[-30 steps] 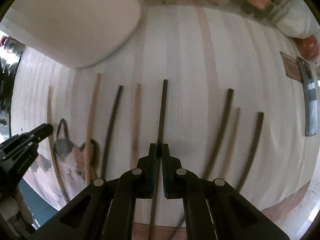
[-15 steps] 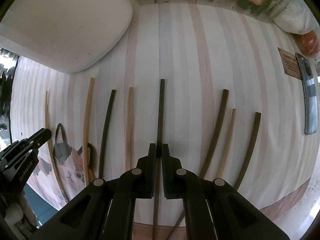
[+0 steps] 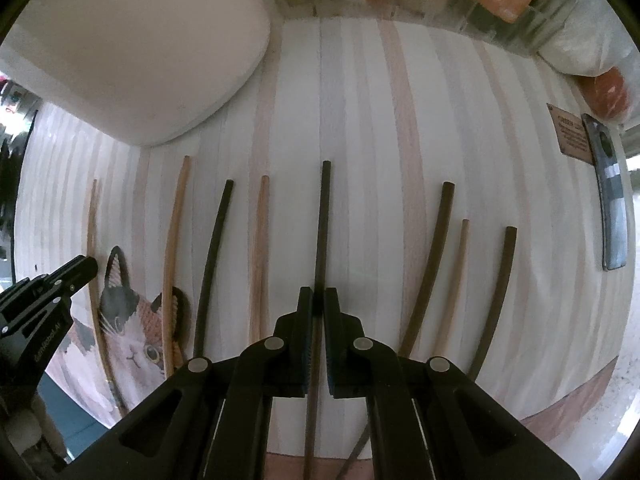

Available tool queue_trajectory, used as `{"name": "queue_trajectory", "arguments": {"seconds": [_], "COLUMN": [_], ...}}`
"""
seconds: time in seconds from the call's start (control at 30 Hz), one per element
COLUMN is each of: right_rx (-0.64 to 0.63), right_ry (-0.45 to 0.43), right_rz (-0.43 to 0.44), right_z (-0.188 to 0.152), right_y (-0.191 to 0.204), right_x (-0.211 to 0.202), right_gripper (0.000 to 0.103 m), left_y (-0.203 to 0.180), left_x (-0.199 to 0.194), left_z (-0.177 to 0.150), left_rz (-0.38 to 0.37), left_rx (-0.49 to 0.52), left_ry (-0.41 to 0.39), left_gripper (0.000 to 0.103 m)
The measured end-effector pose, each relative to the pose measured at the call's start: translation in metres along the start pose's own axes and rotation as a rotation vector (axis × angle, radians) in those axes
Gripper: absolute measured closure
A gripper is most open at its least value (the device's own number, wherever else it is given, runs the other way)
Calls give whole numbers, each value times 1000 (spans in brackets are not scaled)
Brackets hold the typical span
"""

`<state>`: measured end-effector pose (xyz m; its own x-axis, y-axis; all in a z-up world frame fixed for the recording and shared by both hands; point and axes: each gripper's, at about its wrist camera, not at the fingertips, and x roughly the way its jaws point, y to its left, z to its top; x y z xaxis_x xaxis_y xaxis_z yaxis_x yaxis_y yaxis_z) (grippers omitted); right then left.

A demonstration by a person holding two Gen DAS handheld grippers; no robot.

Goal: Organize utensils
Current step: 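Lift the left tool's light chopstick toward the holder while the right tool lifts its dark chopstick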

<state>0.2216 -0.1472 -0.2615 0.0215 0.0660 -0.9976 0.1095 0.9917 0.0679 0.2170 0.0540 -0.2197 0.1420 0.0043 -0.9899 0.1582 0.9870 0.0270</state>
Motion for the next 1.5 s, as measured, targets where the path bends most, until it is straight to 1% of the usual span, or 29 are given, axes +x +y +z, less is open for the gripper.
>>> {"name": "queue_trajectory", "arguments": {"seconds": [0.13,0.37,0.47,0.73,0.8,0.83,1.07,1.33,1.5], "right_rx": [53,101,113,153,154,154,141,138,124], "right_ry": [-33,-115,-147,-217,-234,-242,-326,-420,-500], "right_rz": [64,115,119,138,146,149,173,199,200], "right_z": [-13,-36,-44,-67,-68,-61,-64,-63,-61], "right_y": [-8,-16,-20,-29,-31,-34,-32,-24,-22], "right_x": [-6,-26,-34,-53,-59,-65,-91,-114,-138], "right_gripper": [98,98,98,98,98,98,98,99,99], "left_y": [-6,-16,-17,-17,-17,-17,-15,-13,-11], "left_x": [-11,-36,-50,-71,-74,-77,-99,-131,-154], "left_z": [-6,-17,-19,-17,-18,-18,-17,-13,-6], "left_rz": [-15,-24,-15,-20,-25,-23,-32,-56,-61], "left_rx": [20,37,33,17,18,20,19,7,6], "left_ry": [-15,-63,-101,-146,-147,-152,-196,-273,-333], "left_gripper": [99,99,99,99,99,99,99,99,99]}}
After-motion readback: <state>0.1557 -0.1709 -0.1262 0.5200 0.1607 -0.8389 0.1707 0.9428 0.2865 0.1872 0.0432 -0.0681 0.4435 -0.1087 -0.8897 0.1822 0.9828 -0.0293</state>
